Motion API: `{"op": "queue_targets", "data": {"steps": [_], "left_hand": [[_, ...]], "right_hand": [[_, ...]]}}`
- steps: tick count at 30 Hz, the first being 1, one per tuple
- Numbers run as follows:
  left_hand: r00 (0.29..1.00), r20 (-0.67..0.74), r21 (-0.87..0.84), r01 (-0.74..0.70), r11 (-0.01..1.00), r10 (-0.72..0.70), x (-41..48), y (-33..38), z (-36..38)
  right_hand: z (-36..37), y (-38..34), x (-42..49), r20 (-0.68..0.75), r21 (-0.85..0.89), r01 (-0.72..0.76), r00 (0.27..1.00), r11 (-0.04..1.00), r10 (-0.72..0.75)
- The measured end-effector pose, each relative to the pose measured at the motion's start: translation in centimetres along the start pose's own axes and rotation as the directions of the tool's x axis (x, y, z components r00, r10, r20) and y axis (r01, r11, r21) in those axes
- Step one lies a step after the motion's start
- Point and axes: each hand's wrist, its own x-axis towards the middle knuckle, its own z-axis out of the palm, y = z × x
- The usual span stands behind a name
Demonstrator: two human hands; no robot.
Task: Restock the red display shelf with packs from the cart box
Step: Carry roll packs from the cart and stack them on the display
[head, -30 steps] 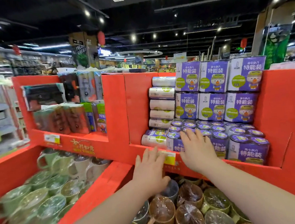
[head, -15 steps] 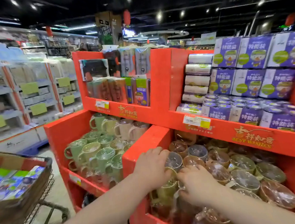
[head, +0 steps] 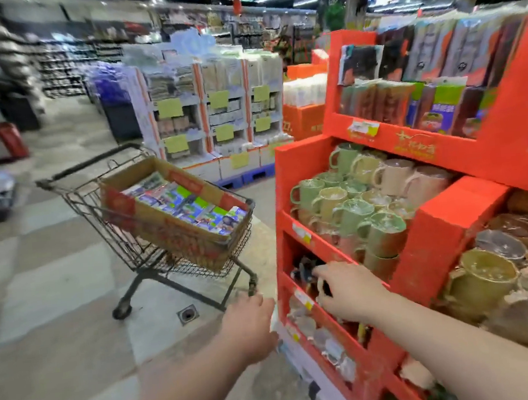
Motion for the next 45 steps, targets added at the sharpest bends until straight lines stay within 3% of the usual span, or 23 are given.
{"op": "queue_targets", "data": {"steps": [9,22,37,45], "left_hand": [[0.979,0.074,-0.084,0.197,0.977,-0.191,-3.9,-9.1,3.1],[0.918,0.106,-0.055,0.390,0.919,-0.383,7.6,-20.3,-0.3],[0.917,-0.083,-0.082,0.385,0.919,-0.391,21.4,-30.0,-7.3],[0.957,0.017,-0.033,0.289,0.957,-0.289,27.6,-38.1,-5.8]], "right_hand": [[-0.1,-8.6,8.5,-0.031,0.008,0.160,0.987,0.987,-0.159],[6.7,-10.2,24.8,0.250,0.025,0.302,0.921,0.953,-0.298],[9.5,-10.4,36.4,0.434,0.020,0.308,0.854,0.951,-0.285],[8.8,-13.3,45.3,0.372,0.062,0.175,0.910,0.983,-0.185]]}}
